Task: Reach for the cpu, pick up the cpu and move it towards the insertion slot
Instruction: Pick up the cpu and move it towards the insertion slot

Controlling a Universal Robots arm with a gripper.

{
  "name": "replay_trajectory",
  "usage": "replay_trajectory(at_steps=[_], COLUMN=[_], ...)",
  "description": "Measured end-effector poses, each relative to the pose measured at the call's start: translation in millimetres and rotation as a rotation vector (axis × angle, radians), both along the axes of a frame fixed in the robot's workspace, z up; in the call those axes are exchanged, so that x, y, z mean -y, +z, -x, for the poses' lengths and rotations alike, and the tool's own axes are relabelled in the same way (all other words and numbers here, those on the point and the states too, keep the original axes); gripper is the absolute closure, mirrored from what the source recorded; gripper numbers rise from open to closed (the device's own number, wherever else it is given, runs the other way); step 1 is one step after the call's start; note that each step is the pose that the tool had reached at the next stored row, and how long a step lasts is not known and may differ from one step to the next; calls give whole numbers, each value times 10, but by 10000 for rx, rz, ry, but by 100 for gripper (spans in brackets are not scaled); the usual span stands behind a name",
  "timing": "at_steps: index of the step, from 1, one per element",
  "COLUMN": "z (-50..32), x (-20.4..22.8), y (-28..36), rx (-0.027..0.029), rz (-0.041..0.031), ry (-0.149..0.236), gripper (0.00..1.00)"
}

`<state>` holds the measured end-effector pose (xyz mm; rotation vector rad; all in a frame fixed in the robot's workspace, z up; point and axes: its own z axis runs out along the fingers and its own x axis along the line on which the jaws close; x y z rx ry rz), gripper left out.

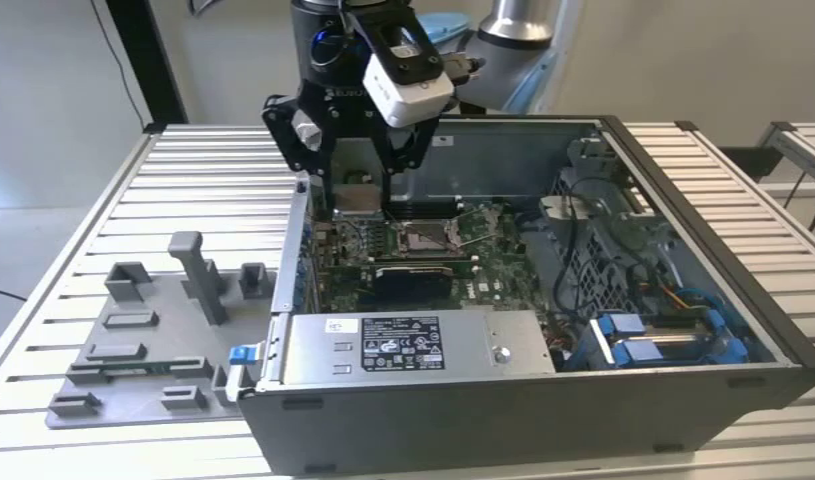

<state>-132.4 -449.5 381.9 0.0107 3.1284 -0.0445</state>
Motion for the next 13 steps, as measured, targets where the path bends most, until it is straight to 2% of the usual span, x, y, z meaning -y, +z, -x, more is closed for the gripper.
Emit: replay_trajectory(at_steps=[4,13], z=[-164,-473], x=[0,0], y=[0,0], rx=[0,-1], rz=[0,1], ry=[0,0], gripper=[100,100])
